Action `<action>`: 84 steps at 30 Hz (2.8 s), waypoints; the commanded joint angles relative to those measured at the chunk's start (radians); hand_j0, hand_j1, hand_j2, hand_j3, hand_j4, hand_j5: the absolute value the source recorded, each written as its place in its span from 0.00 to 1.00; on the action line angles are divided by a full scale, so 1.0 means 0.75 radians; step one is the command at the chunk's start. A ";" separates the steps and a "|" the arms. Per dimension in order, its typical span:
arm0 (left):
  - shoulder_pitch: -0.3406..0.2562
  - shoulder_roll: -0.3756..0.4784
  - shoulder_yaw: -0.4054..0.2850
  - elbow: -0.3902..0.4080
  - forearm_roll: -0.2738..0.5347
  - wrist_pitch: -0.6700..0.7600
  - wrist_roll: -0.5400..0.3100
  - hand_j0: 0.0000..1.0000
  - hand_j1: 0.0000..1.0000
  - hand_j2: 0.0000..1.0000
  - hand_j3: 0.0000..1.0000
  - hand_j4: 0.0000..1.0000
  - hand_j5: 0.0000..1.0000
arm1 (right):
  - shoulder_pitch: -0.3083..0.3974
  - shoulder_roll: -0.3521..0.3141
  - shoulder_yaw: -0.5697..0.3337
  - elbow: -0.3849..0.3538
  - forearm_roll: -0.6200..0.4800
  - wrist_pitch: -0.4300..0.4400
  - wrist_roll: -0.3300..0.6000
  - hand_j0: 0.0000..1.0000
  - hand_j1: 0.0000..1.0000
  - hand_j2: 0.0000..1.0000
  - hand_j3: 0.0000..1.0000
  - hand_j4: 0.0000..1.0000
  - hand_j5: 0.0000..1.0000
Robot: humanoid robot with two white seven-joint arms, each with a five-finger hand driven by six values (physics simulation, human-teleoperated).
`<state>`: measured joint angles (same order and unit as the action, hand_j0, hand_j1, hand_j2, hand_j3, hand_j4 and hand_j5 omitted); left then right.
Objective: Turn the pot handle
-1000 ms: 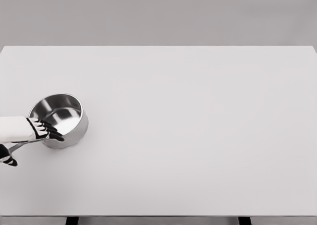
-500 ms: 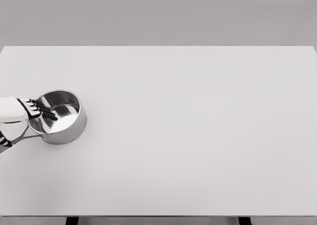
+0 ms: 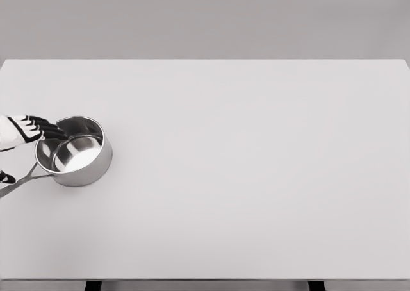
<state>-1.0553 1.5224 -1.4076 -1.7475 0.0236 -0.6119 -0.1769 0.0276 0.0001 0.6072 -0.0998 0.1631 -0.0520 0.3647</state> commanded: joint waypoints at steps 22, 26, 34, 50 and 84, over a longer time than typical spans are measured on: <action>0.002 0.001 -0.087 0.084 -0.089 0.001 0.119 1.00 1.00 1.00 1.00 1.00 1.00 | 0.000 0.000 0.000 0.000 -0.001 0.000 0.000 1.00 1.00 1.00 1.00 1.00 1.00; 0.002 -0.001 -0.081 0.045 -0.101 0.001 0.160 1.00 1.00 1.00 1.00 1.00 1.00 | 0.000 0.000 0.000 0.000 -0.001 0.000 0.000 1.00 1.00 1.00 1.00 1.00 1.00; 0.004 -0.007 -0.128 0.000 -0.105 0.001 0.160 1.00 1.00 1.00 1.00 1.00 1.00 | 0.000 0.000 0.000 0.000 -0.001 0.000 0.000 1.00 1.00 1.00 1.00 1.00 1.00; 0.008 -0.017 -0.138 0.105 -0.246 0.001 0.240 1.00 1.00 1.00 1.00 1.00 1.00 | 0.000 0.000 0.000 0.000 -0.001 0.000 0.000 1.00 1.00 1.00 1.00 1.00 1.00; 0.010 -0.015 -0.179 0.068 -0.089 0.001 0.330 1.00 1.00 1.00 1.00 1.00 1.00 | 0.000 0.000 0.000 0.000 -0.001 0.000 0.000 1.00 1.00 1.00 1.00 1.00 1.00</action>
<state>-1.0456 1.5110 -1.5357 -1.6975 -0.0500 -0.6108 0.0527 0.0276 0.0001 0.6072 -0.0997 0.1631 -0.0520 0.3647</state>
